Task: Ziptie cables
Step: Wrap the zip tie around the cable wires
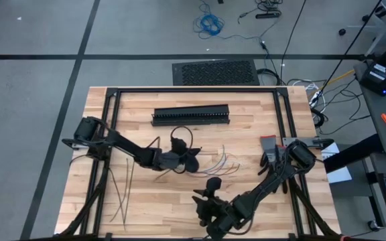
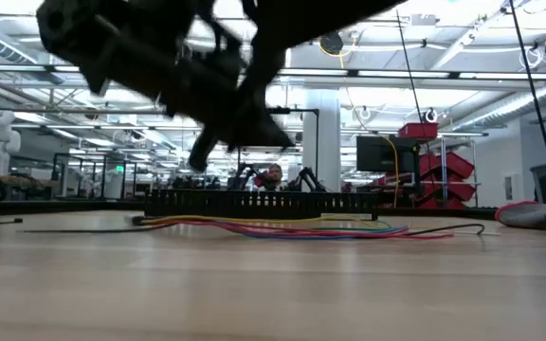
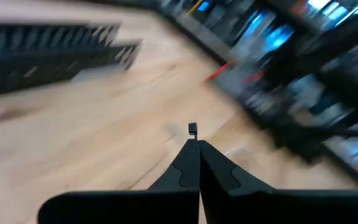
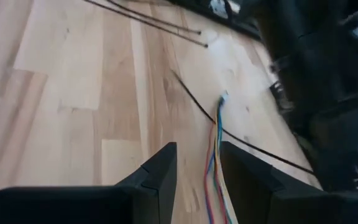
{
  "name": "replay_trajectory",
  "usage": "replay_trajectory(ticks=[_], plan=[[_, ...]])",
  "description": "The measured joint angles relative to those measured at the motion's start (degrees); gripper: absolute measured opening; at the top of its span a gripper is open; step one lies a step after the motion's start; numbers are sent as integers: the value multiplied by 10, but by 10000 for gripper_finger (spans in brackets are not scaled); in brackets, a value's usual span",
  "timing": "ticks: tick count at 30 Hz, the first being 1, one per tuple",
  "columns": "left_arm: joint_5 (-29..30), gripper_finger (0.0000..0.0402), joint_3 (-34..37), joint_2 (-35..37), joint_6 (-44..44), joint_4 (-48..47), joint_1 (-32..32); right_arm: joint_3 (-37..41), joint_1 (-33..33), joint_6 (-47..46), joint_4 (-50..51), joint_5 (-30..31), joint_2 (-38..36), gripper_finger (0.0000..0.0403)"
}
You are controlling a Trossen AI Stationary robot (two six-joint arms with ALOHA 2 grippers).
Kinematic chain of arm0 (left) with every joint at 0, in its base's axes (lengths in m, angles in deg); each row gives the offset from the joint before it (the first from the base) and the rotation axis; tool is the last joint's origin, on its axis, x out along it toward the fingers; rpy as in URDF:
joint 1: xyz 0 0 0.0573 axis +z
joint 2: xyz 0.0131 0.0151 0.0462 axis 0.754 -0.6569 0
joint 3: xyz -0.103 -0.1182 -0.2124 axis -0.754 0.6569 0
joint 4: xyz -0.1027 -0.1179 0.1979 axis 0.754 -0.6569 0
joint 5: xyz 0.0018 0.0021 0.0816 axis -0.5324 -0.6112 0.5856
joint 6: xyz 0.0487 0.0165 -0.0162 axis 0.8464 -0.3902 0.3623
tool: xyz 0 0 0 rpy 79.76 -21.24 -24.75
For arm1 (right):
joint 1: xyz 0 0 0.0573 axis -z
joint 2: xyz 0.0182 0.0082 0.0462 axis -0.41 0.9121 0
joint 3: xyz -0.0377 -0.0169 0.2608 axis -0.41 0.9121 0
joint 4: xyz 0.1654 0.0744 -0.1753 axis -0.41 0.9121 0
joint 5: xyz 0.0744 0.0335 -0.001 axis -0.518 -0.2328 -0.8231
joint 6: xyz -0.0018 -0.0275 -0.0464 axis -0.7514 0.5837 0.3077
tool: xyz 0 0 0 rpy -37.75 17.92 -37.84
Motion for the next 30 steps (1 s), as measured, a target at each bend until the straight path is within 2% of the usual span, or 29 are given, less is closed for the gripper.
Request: replay_trajectory(ticks=[5,9,12,19,24,26,30], plan=[[1,0,0,-37,-46,-61,12,0,37,5,-6,-46,31,116],[4,0,0,-45,-65,-127,19,0,48,10,-14,-54,36,116],[9,0,0,-45,-75,-168,24,0,48,53,-46,-74,37,116],[20,0,0,-45,-75,-170,25,0,86,186,-187,-247,51,116],[23,0,0,-45,-73,-170,24,0,129,226,-242,-387,63,116],[23,0,0,-45,-70,-171,24,0,138,226,-244,-408,62,116],[23,0,0,-45,-50,-172,24,0,139,246,-248,-411,62,116]])
